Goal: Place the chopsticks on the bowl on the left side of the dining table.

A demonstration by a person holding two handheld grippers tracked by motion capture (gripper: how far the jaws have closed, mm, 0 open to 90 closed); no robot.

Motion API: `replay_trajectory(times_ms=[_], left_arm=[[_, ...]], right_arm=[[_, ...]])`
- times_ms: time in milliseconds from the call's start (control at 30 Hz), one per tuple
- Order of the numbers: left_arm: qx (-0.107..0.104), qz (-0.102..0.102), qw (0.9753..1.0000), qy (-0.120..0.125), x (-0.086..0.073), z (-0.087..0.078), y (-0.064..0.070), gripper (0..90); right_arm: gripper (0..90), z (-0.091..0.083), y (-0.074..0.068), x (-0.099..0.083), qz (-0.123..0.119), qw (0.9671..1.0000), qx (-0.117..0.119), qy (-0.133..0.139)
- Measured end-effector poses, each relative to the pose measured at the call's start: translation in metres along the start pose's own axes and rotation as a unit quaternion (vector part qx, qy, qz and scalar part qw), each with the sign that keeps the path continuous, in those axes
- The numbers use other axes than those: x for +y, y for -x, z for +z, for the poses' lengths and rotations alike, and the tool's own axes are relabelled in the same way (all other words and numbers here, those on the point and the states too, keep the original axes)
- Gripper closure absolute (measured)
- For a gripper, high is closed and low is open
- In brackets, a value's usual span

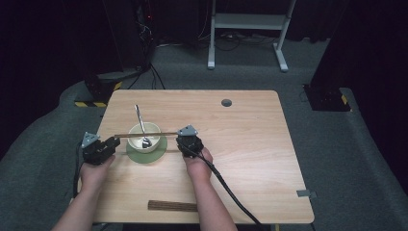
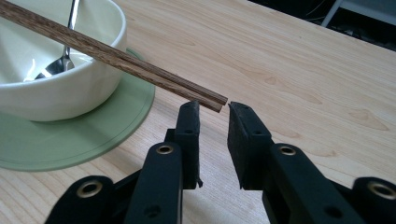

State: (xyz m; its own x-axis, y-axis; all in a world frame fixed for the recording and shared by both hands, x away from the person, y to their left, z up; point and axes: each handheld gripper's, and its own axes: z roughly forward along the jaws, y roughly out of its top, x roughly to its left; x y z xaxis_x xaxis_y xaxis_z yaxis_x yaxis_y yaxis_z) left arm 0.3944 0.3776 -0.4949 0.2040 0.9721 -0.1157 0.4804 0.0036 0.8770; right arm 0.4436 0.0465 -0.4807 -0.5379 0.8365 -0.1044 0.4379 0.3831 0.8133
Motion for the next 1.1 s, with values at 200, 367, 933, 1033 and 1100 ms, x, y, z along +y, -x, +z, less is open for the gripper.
replay_trajectory(times_ms=[200,367,933,1033,1100], left_arm=[[0.003,-0.004,1.0,-0.001,-0.0001,-0.0006,-0.0022,69.6],[0.005,-0.01,0.9999,0.0,-0.0005,-0.001,-0.0033,71.1],[0.004,-0.003,1.0,0.002,-0.0002,-0.0009,-0.0008,73.2],[0.003,-0.005,1.0,0.003,-0.0003,-0.0005,-0.0002,73.7],[0.004,-0.003,1.0,0.003,-0.0003,-0.0004,0.0005,74.1]], right_arm=[[79.2,0.0005,0.0003,-0.0013,-0.001,1.0,-0.003,-0.002],[82.8,0.0005,-0.0003,-0.0016,0.001,1.0,-0.002,-0.003],[83.6,0.0008,0.0001,-0.003,0.003,1.0,-0.009,0.001],[83.5,0.0009,0.0008,-0.0032,0.002,0.9999,-0.011,0.002],[83.3,0.0007,0.0007,-0.0032,0.001,0.9999,-0.011,0.002]])
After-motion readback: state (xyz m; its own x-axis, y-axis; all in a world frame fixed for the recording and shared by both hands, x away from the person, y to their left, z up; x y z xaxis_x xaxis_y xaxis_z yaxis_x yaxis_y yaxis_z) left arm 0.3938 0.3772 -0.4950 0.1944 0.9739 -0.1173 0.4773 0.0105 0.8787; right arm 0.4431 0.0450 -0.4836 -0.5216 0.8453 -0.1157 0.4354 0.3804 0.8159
